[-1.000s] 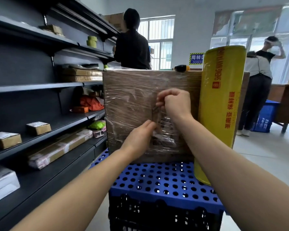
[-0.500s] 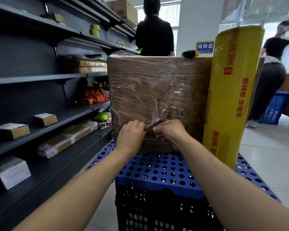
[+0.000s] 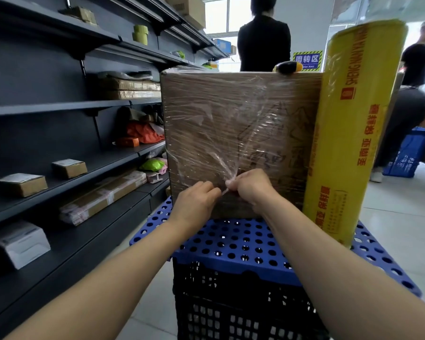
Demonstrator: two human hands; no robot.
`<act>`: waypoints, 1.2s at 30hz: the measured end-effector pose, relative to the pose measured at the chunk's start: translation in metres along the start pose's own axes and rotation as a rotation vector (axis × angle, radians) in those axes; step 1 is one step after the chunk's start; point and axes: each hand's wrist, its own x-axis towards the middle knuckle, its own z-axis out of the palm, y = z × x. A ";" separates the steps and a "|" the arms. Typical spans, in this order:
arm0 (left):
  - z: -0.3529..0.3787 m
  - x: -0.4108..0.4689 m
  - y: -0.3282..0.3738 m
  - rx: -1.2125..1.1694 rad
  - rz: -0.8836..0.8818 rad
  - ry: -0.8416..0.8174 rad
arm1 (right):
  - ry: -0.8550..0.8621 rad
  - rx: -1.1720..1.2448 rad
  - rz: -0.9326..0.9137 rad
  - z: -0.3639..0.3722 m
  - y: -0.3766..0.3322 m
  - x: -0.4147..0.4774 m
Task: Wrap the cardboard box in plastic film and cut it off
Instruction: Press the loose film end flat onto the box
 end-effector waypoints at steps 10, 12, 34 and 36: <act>-0.003 0.003 0.007 -0.070 -0.097 -0.080 | 0.008 0.060 -0.037 -0.001 0.012 -0.006; -0.005 0.004 0.011 -0.159 -0.160 -0.056 | 0.017 0.018 -0.053 -0.001 0.013 -0.007; 0.036 0.005 0.093 -0.261 0.125 0.054 | -0.106 0.176 -0.062 -0.038 0.011 -0.013; 0.040 0.003 0.102 -0.319 0.090 0.010 | -0.085 0.126 -0.090 -0.039 0.009 -0.011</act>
